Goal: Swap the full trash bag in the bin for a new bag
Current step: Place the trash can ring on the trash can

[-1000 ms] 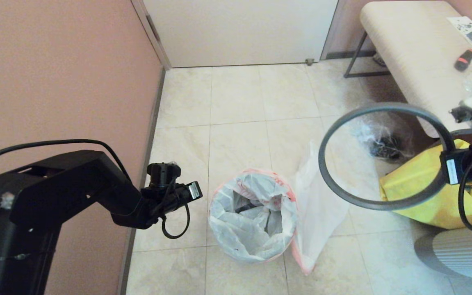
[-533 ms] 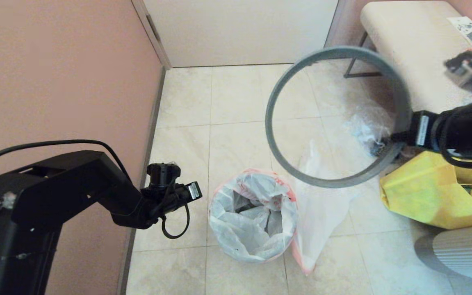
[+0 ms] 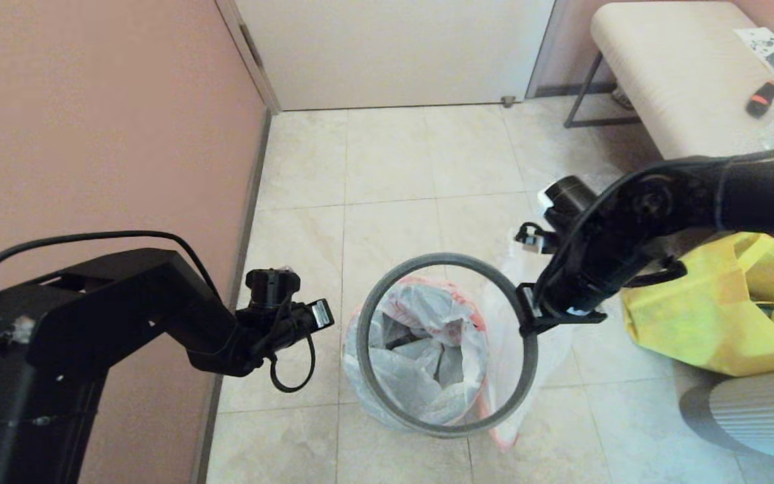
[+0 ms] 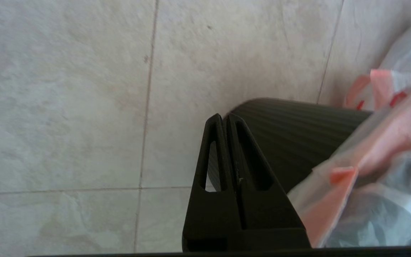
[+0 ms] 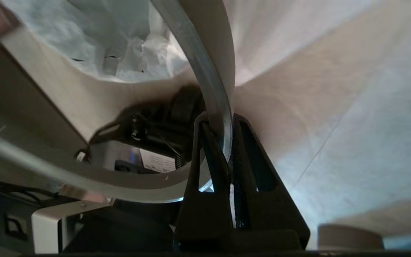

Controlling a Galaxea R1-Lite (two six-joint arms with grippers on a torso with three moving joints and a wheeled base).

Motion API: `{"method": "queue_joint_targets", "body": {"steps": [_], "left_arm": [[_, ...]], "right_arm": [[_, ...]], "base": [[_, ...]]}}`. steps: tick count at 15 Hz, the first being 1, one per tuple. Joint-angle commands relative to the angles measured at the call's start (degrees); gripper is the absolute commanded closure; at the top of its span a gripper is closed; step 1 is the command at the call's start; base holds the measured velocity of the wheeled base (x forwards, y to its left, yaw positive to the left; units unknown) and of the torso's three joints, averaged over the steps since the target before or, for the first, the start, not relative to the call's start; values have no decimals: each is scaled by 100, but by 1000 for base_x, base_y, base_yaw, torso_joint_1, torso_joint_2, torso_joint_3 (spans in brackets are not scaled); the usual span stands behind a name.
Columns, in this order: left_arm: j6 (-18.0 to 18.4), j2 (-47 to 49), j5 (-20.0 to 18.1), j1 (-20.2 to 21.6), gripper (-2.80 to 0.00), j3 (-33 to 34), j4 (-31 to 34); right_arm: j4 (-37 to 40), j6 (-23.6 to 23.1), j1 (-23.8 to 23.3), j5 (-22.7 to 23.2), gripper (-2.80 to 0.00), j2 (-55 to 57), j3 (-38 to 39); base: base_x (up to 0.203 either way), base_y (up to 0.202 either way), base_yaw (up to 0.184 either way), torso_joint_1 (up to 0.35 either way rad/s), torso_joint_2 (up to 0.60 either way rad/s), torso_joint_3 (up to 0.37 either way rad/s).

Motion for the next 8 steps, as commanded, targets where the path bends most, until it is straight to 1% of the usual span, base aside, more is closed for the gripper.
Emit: {"method": "queue_joint_targets", "body": {"steps": [1,3,6,8], "left_arm": [[-20,55,26,25,0,-39,-22],[-20,66,37,66,0,-59,-22],[-20,83,37,124,0,-110,-22],[-20,84,37,124,0,-101,-22]], "right_arm": [[111,110,176,37,0,1104,-678],[65,156,203,54,0,1376,-789],[-416,158,186,6,0,1721,-795],[-835,163,175,-240,0,1898,-795]], "base": [[0,0,0,0,0,0],[0,0,0,0,0,0],[0,0,0,0,0,0],[0,0,0,0,0,0]]}}
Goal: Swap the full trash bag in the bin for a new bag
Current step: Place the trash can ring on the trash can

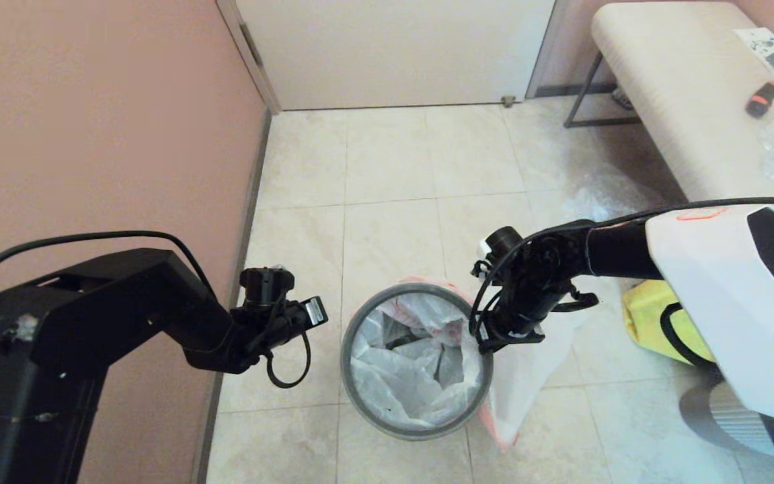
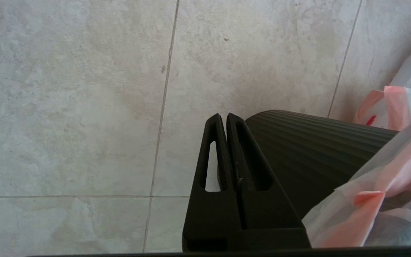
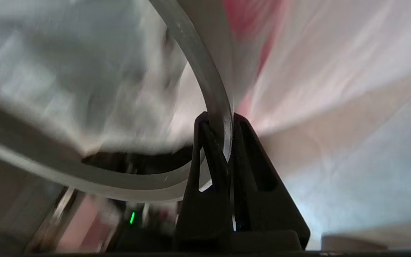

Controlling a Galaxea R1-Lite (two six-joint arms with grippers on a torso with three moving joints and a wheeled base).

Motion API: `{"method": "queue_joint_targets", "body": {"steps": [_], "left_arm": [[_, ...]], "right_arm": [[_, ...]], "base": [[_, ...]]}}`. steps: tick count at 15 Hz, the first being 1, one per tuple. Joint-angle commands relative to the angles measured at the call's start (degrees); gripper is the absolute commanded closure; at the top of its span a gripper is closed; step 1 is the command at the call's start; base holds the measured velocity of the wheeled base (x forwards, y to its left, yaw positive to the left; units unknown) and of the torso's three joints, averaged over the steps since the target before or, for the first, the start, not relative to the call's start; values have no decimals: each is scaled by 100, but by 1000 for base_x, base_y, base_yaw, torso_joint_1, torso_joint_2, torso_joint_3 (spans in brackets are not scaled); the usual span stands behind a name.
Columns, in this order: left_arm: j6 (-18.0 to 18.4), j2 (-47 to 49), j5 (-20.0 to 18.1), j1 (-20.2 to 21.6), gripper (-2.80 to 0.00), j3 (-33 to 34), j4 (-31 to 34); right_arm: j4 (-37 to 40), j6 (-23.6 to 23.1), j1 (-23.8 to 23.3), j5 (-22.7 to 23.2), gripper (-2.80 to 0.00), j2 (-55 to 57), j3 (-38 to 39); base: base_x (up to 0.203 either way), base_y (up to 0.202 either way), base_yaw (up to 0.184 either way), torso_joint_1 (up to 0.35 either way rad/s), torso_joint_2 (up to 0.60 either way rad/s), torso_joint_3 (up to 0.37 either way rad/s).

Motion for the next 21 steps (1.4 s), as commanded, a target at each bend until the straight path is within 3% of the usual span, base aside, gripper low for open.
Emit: {"method": "queue_joint_targets", "body": {"steps": [1,14,19,21], "left_arm": [[-16,9,-2,-1,0,-1,-24],[-16,8,-2,-14,0,3,-24],[-16,8,-2,-6,0,2,-24],[-16,-1,-2,-6,0,8,-24]], "right_arm": [[-289,5,13,-84,0,310,-4],[-1014,-358,216,-1176,0,485,-21],[-1054,-285,451,-1197,0,-27,75],[-651,-244,563,-1199,0,-352,149]], "base": [[0,0,0,0,0,0],[0,0,0,0,0,0],[0,0,0,0,0,0],[0,0,0,0,0,0]]}}
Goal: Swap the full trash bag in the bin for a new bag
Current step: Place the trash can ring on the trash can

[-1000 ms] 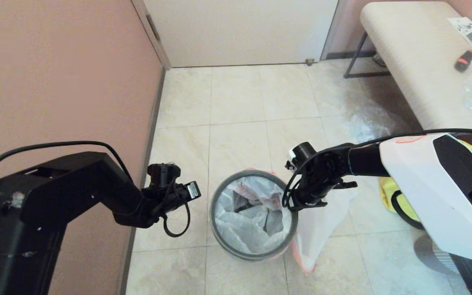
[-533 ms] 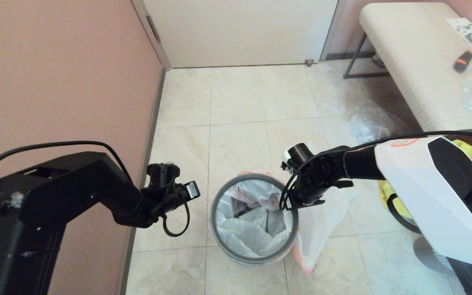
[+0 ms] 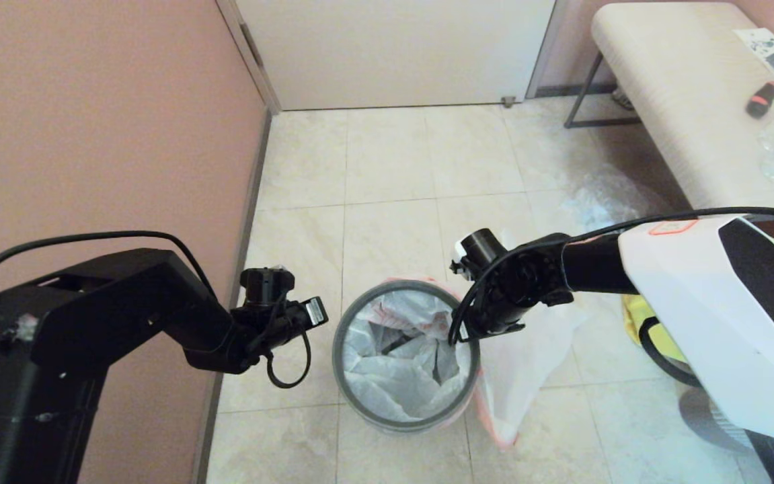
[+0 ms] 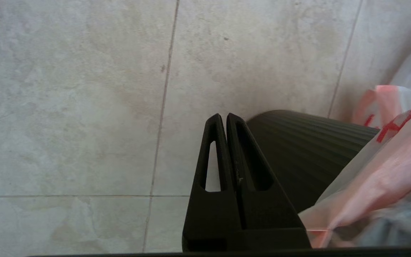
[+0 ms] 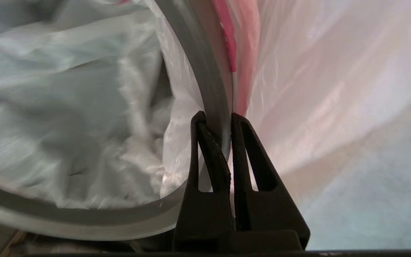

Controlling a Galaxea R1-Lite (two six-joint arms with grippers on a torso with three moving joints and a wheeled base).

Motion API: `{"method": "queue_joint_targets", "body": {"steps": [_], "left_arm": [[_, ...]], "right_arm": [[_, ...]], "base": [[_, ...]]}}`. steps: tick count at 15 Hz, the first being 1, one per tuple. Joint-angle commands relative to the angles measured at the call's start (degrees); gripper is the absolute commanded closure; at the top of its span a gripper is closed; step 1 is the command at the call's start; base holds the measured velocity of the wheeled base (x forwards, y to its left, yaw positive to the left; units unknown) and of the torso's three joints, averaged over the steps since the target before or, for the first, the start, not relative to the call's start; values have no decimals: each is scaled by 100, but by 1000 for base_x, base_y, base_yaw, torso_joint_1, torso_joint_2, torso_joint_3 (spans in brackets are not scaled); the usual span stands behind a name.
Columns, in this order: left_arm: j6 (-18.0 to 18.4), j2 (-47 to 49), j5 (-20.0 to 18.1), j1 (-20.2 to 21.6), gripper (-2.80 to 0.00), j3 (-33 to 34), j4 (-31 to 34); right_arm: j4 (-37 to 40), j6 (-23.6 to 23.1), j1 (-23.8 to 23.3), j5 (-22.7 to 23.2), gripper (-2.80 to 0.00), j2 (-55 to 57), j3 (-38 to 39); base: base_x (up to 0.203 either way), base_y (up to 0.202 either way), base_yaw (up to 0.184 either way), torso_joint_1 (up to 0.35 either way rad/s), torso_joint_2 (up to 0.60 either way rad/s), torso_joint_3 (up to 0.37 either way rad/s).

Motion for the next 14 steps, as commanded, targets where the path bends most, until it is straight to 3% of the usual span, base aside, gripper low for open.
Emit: {"method": "queue_joint_targets", "body": {"steps": [1,4,12,13,14], "left_arm": [[-17,8,1,-3,0,4,-25],[-17,3,1,-3,0,4,-25],[-9,8,1,-3,0,-4,-25],[-8,8,1,-3,0,1,-25],[-8,8,1,-3,0,4,-25]], "right_arm": [[349,102,122,-63,0,-398,74],[338,120,120,-580,0,-61,37],[114,58,-68,-624,0,452,-91],[75,58,-62,-640,-229,489,-91],[-39,56,-57,-640,-280,497,-91]], "base": [[0,0,0,0,0,0],[0,0,0,0,0,0],[0,0,0,0,0,0],[0,0,0,0,0,0],[0,0,0,0,0,0]]}}
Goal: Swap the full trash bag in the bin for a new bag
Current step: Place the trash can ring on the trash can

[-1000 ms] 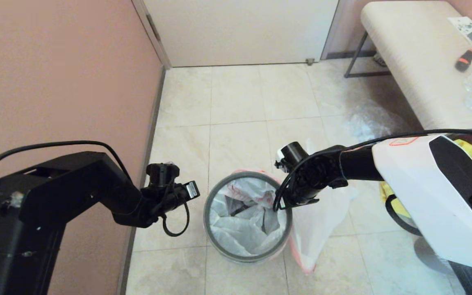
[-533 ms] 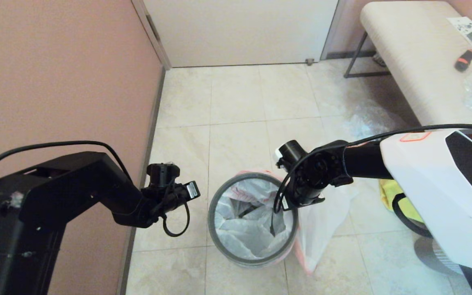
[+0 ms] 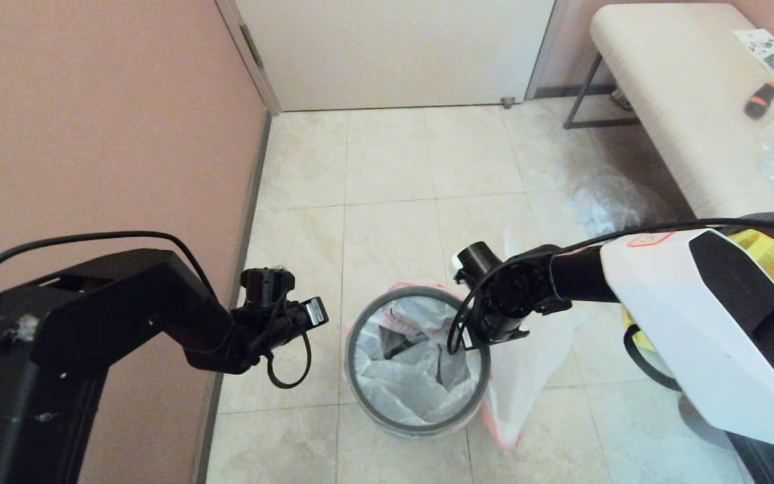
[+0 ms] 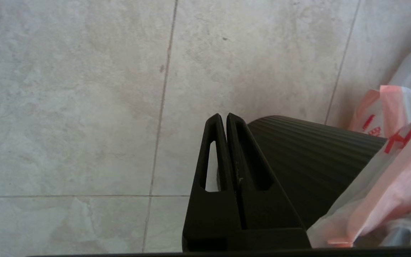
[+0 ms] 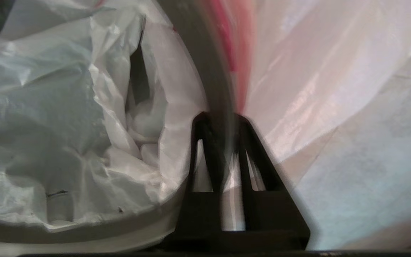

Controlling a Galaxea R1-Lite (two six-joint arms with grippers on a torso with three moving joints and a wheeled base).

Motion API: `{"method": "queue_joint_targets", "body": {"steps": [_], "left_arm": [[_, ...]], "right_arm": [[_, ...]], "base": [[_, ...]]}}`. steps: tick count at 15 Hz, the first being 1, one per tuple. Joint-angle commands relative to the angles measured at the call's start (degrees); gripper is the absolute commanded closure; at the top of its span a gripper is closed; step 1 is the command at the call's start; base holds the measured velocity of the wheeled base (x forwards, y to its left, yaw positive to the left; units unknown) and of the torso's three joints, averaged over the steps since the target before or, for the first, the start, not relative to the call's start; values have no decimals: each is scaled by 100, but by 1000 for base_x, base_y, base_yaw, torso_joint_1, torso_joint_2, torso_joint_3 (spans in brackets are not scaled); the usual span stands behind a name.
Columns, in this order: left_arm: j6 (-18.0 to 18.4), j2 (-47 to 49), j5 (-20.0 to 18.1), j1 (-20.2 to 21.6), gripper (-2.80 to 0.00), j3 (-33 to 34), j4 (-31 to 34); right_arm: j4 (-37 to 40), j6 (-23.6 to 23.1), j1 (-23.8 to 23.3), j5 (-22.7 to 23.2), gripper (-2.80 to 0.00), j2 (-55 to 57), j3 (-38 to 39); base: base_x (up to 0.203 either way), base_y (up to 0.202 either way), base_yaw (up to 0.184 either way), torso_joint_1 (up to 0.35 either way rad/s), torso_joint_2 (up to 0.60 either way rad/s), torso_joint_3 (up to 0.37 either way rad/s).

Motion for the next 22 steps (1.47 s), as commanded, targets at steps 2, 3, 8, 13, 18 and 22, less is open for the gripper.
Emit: {"method": "queue_joint_targets", "body": {"steps": [2,3,8,13,18,22], "left_arm": [[-16,5,-2,-1,0,5,-22],[-16,5,-2,-1,0,-2,-22],[-28,-104,-101,71,0,36,2],[-78,-677,-1774,329,0,590,-9],[-88,-1183,-3995,818,0,1050,-28],[-42,-1364,-5163,984,0,1312,-10]], "right_arm": [[-112,-17,10,-11,-280,44,0],[-93,-8,20,-8,-280,-9,10],[166,289,7,255,-280,-1085,611],[212,425,-424,2672,0,-1905,1516],[49,236,-499,3585,0,-1427,1457],[42,207,-581,3621,0,-788,927]], "base": [[0,0,0,0,0,0],[0,0,0,0,0,0],[0,0,0,0,0,0],[0,0,0,0,0,0],[0,0,0,0,0,0],[0,0,0,0,0,0]]}}
